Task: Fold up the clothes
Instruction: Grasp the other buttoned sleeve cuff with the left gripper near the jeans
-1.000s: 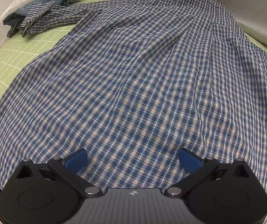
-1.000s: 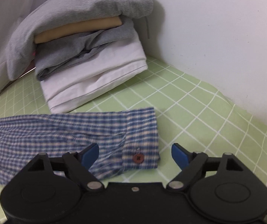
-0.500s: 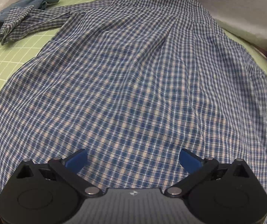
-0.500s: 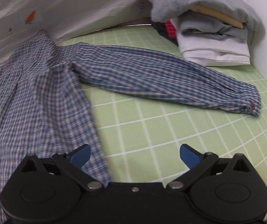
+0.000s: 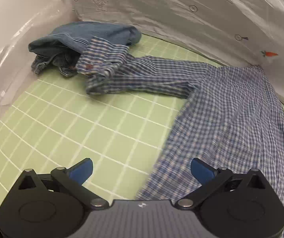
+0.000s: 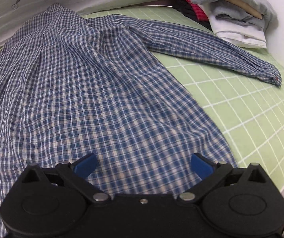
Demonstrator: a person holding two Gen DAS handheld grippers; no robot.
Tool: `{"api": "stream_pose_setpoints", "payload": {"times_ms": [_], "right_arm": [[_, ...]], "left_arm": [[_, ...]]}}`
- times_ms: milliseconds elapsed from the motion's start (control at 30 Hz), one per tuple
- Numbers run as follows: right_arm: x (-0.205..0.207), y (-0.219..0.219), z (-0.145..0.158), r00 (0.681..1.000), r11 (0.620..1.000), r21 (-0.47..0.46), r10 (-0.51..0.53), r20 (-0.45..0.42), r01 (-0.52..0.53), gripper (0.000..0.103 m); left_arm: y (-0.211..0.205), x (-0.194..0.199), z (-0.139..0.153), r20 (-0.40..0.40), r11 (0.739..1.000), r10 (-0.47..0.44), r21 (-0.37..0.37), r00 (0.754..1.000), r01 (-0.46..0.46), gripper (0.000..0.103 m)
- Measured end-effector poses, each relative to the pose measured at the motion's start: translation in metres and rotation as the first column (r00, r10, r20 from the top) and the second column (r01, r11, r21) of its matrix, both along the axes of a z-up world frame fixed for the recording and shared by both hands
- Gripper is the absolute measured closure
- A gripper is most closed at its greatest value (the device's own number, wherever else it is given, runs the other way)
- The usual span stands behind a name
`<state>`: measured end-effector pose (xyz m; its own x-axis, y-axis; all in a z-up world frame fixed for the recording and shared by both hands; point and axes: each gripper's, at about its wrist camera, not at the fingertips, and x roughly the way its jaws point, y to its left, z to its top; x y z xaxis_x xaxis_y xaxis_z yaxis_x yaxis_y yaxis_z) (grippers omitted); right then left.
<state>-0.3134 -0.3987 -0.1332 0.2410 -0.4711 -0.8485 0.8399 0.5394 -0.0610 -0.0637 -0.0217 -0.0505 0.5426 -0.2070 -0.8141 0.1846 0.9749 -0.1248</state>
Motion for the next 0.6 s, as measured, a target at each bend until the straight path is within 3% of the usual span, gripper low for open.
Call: {"api": "stream_pose_setpoints", "payload": {"times_ms": [200,467,600], "right_arm": [[0.003,0.006,-0.004,0.987,0.989,0.014,-0.149,0.052,0.148,0.000],[0.011,0.007,-0.005,0.978,0.980,0.015,-0.199,0.057,0.198,0.000],[0.016,0.003,-0.004,0.973,0.974,0.032,-0.225,0.047,0.223,0.000]], "left_arm": [[0.046,0.067,0.004,0.004,0.996,0.090,-0.021,0.996,-0.090,0.000],[0.065,0.143,-0.001,0.036,0.984,0.163,-0.082,0.986,-0.159,0.000],[0.063,0.170,-0.011,0.014,0.978,0.181,-0.107,0.983,-0.178,0.000]]}}
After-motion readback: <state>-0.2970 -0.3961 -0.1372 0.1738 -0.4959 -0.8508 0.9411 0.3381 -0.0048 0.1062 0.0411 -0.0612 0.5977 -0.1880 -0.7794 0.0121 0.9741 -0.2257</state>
